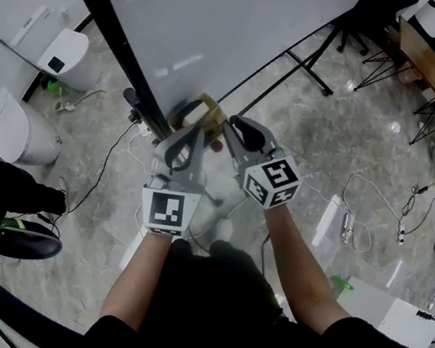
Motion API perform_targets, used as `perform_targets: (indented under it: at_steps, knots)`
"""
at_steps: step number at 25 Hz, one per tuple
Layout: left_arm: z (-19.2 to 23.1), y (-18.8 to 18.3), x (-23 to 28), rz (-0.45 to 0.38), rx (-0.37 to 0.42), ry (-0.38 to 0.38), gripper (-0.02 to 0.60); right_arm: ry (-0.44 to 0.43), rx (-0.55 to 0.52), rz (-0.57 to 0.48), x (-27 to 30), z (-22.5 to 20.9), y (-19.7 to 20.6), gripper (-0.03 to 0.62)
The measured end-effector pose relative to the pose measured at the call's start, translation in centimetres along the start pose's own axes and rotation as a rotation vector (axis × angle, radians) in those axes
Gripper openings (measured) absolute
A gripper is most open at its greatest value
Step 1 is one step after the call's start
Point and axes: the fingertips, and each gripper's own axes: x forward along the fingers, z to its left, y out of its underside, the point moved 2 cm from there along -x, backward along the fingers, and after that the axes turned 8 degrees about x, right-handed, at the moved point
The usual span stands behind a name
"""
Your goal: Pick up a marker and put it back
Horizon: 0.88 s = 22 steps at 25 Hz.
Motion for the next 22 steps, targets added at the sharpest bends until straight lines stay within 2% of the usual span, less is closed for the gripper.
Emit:
perform_targets:
  at_steps: [4,7,12,22]
  knots:
    - [0.0,0.1,-0.1,0.006,-0.031,-0.011,0.003,0.007,-0.002,0.017,0.1,-0.2,0.6,0.075]
    - [0.0,0.2,0.0,0.002,0.001,0.000,0.003,0.010,0.000,0.022,0.1,-0.3,0.8,0.075]
    - [0.0,0.2,0.0,-0.001,0.009,0.004,0.003,0.018,0.002,0.032,0.1,-0.6,1.1,0.077]
    - [-0.2,0.1,0.3,-0.004,-0.006,0.003,0.003,0.036,0.013,0.056,-0.5,-1.5,1.9,0.107]
